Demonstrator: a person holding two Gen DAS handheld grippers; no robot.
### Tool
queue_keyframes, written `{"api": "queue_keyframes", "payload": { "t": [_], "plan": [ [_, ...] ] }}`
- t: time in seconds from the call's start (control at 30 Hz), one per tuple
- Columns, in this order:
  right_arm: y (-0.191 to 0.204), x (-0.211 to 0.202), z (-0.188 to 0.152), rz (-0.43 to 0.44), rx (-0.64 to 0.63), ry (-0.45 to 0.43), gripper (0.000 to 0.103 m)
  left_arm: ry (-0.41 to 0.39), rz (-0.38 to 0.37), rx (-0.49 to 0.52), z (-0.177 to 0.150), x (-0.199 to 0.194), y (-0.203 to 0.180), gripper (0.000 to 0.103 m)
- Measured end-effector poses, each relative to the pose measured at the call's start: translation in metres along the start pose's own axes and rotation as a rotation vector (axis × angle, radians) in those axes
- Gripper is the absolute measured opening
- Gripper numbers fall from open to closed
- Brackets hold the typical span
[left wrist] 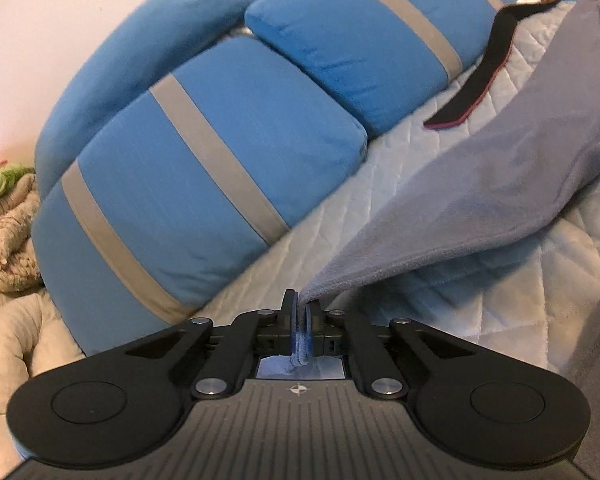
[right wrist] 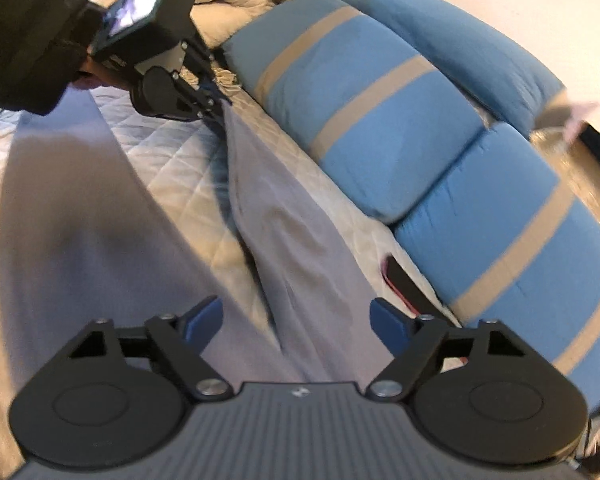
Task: Fold clothes
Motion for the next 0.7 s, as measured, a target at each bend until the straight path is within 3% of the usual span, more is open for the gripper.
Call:
{"api": "queue_keyframes", "payload": {
  "t": [0.17,0.23,0.4,0.57,0.7],
  "plan": [
    [0.017,0.054,0.025,0.016,-0.042,-0.010,0.076,-0.081,0.034,0.002,0.013,-0.008,0.002,0.004],
    [0.017,0.070,0.033,0.043,-0.012,-0.009,0.071,-0.111,0.051,0.018,0.016,-0.011,0.003,0.004],
    [0.002,0.090,0.043,0.149,0.142,-0.004,0.071,-0.146,0.067,-0.011,0.021,-0.016,0.008,0.004],
    [-0.015,0.089,0.024,0.163,0.157,0.049,0.072,-0.150,0.058,-0.034,0.020,-0.017,0.007,0.004],
    [-0.025,0.066,-0.007,0.108,0.100,0.069,0.071,-0.150,0.060,-0.050,0.011,-0.019,0.008,0.004]
  ]
}}
Point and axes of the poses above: each gripper's, at about its wrist camera, not at the fingertips, and x roughly the way its jaws point, y to its left, z to its top, the point moved 10 cm from there along x, roughly the way its jaws point, and after that the axes turned 4 degrees about z, right-handed, at the moved point
